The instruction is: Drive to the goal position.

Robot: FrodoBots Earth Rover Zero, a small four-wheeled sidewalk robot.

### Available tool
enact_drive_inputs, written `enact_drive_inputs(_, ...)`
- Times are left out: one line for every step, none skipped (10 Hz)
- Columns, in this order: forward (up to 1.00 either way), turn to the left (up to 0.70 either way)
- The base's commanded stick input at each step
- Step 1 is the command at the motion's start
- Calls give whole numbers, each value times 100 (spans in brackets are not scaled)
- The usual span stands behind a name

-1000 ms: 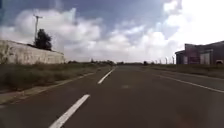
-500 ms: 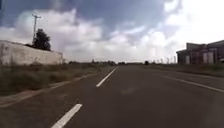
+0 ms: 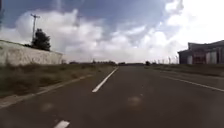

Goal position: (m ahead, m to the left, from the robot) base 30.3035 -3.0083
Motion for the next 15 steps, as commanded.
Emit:
enact_drive_inputs(100,0)
enact_drive_inputs(100,0)
enact_drive_inputs(100,0)
enact_drive_inputs(100,0)
enact_drive_inputs(100,0)
enact_drive_inputs(100,0)
enact_drive_inputs(100,0)
enact_drive_inputs(100,0)
enact_drive_inputs(100,0)
enact_drive_inputs(100,0)
enact_drive_inputs(100,0)
enact_drive_inputs(100,0)
enact_drive_inputs(100,0)
enact_drive_inputs(100,0)
enact_drive_inputs(100,0)
